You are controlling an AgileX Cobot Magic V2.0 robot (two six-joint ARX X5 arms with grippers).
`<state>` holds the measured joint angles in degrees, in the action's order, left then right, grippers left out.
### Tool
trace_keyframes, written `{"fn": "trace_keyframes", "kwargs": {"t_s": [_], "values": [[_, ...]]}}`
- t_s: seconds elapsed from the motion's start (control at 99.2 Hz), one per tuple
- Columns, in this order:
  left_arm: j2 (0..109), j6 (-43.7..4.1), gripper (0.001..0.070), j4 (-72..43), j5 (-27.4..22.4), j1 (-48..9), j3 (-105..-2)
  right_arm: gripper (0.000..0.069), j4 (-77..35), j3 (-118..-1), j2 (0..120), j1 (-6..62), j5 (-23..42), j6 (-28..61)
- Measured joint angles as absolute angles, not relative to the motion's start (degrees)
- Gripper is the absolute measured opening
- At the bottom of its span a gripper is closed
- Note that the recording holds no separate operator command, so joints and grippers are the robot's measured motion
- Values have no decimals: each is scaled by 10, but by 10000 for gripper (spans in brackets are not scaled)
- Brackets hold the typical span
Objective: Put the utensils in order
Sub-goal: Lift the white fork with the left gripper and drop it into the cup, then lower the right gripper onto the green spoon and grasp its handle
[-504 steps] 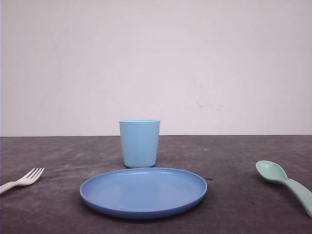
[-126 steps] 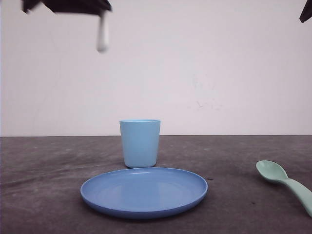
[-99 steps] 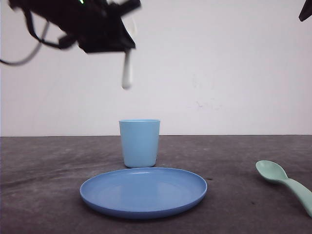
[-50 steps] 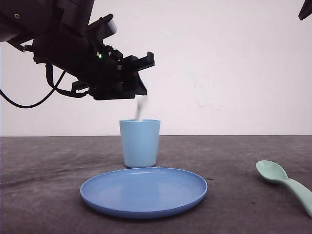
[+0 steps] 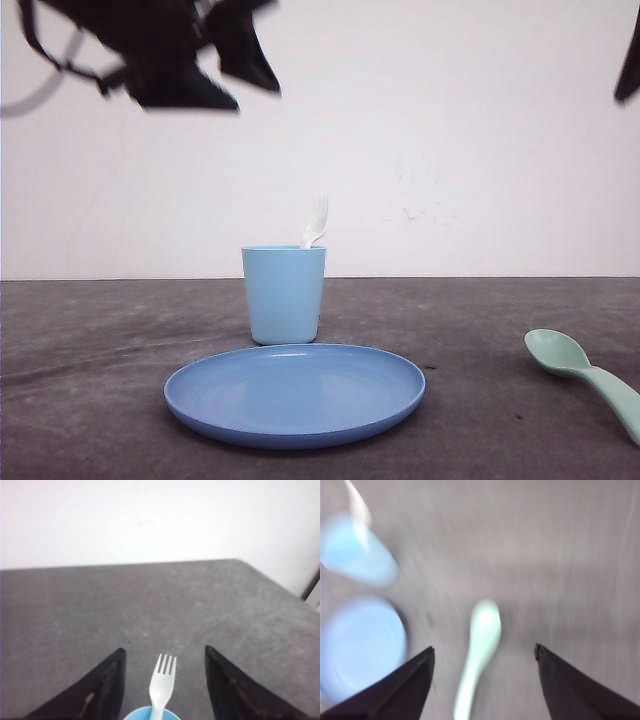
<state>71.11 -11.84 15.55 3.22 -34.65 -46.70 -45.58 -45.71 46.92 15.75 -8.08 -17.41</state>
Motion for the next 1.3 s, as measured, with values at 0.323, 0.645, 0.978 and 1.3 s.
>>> {"fn": "trace_keyframes", "kwargs": {"t_s": [0.323, 0.645, 0.978, 1.3], "values": [[531, -121, 298, -110, 32, -347, -467, 401, -464, -455, 605, 273, -10, -244], [455, -129, 298, -234, 32, -347, -467, 387, -406, -453, 736, 366, 48, -325], [433, -129, 298, -273, 32, -347, -467, 319, -395, -452, 822, 391, 103, -387], [431, -129, 298, -283, 32, -347, -467, 107, -375, -452, 829, 391, 108, -408]]}}
